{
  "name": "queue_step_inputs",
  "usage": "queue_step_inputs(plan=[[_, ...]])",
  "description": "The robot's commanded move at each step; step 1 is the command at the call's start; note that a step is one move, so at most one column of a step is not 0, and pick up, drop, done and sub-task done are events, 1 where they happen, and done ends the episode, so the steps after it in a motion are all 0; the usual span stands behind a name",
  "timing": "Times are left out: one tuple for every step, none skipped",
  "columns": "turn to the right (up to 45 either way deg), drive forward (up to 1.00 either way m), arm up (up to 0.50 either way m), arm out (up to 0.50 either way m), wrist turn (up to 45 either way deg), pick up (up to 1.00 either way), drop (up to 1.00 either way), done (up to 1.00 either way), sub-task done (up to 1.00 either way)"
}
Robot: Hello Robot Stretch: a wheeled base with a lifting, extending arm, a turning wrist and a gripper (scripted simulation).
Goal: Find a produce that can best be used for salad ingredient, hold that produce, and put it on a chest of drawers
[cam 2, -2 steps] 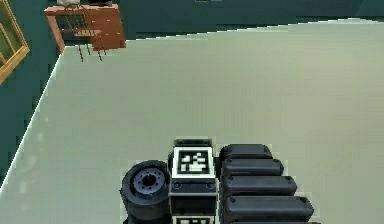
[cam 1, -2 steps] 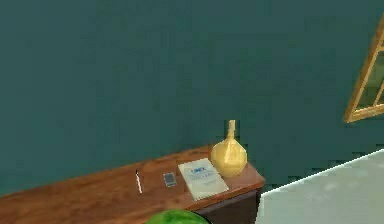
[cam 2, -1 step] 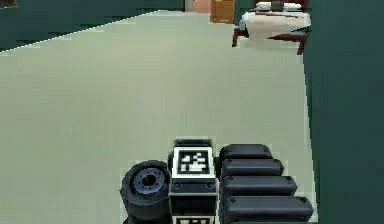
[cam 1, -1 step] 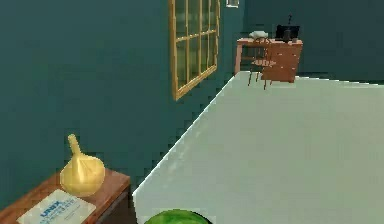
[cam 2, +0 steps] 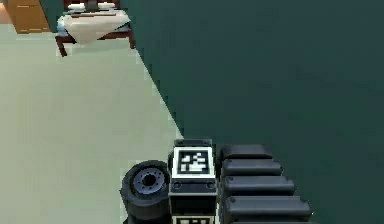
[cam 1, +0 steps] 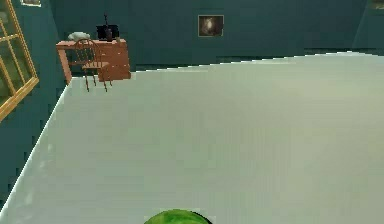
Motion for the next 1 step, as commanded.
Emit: queue_step_inputs(plan=[[9.0,0.00,0.00,0.00,0.0,0.00,0.00,0.00,0.00]])
